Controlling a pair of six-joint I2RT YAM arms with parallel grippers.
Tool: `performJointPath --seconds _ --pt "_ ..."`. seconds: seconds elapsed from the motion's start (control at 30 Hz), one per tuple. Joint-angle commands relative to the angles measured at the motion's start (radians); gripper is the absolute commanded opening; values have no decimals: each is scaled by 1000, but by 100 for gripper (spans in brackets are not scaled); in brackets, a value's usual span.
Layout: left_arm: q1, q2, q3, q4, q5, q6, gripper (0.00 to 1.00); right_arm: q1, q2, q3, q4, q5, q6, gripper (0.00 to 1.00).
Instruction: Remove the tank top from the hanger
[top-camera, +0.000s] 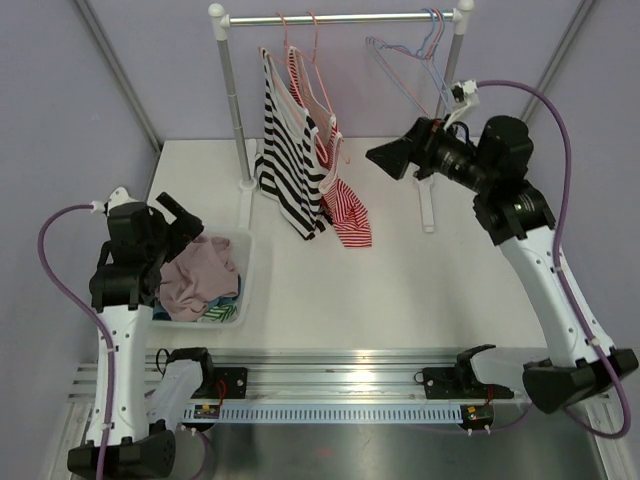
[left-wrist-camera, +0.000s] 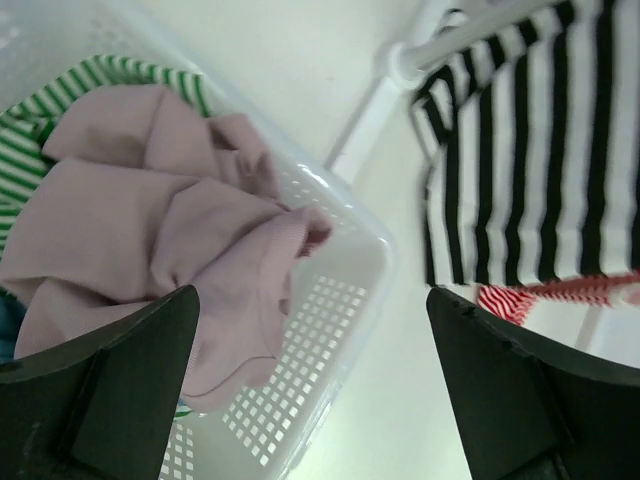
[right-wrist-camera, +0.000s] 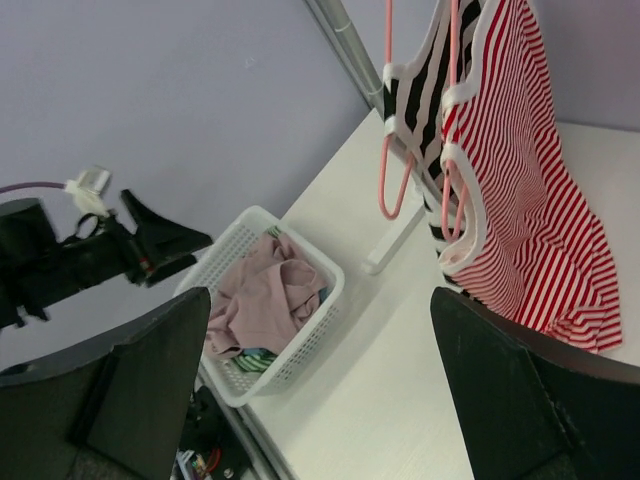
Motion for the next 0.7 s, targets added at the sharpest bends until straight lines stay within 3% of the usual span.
performJointPath --seconds 0.0,0.17,0.3,0.5,0.67 --pt "4 -36 82 -12 240 209 99 74 135 194 -20 145 -112 99" --pt "3 -106 66 41 503 317 99 93 357 412 -77 192 -186 88" --pt "-71 -201 0 109 463 347 99 128 580 681 -158 247 -262 80" --pt "-148 -223 -55 118 396 363 99 168 835 1011 -296 308 -329 69" --pt "-177 -223 -63 120 377 366 99 171 964 1148 -328 314 -346 62"
